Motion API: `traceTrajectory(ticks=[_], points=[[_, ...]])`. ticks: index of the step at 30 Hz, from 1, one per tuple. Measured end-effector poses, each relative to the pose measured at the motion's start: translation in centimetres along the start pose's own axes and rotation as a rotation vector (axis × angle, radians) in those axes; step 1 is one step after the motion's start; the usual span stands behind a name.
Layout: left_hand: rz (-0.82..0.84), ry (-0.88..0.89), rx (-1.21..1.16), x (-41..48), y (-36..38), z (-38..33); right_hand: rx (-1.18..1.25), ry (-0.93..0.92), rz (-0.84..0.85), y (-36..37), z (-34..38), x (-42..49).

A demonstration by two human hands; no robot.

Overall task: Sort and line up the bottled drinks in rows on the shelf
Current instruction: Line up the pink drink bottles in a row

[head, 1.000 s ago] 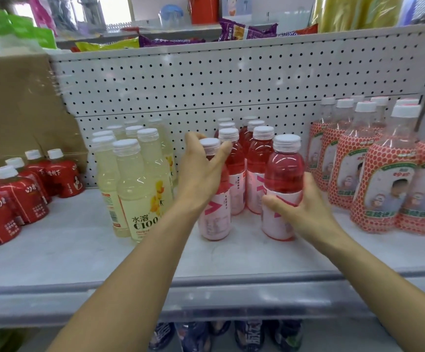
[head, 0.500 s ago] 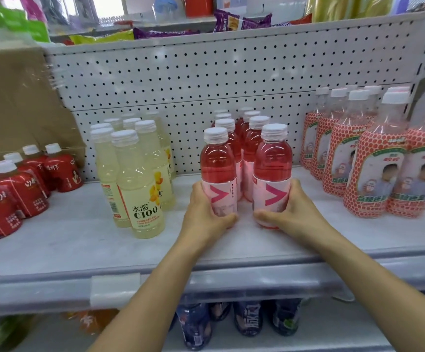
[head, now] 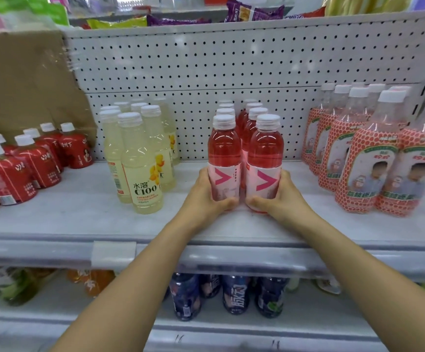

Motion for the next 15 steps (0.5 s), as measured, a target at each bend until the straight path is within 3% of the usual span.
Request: traceTrajectory(ticks=[2,4,7,9,12,15], points=[[-0.006,0.003,0.019,-0.8,-0.7,-0.4,-0.005,0.004,-0.020,-0.3,0.5,-0.5],[-0.050,-0.002,0.036,-2.4,-2.0,-0.4,-0.096,-0.039,-0.160,-1.1,1.3,-1.4],[-0.152,0.069,0.083,-5.2,-4.8,0.1,-0.191,-0.236,-0.410,-1.8,4.1,-3.4],[-0.217,0.151,0.122,-6.5,-7.2,1.0,-0.209,-0.395,-0.477,-1.0,6.6,-4.3],[-0.313,0.233,0.150,-7.0,-11.1,2.5,-0.172,-0.551,-0.391,2.8,10.0,-4.2],[-0.437,0.241,0.101,-5.9,-15.5,4.4,-0.114,-0.535,-0.154,8.9,11.8,-2.4]])
Point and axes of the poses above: each hand's wrist, its own x-axis towards the middle knuckle, its own y-axis out of the palm, z = x × y, the point moved 6 cm from there along x, towards the middle knuckle, and after that the axes turned 11 degrees about -y, right-handed, at the moved point
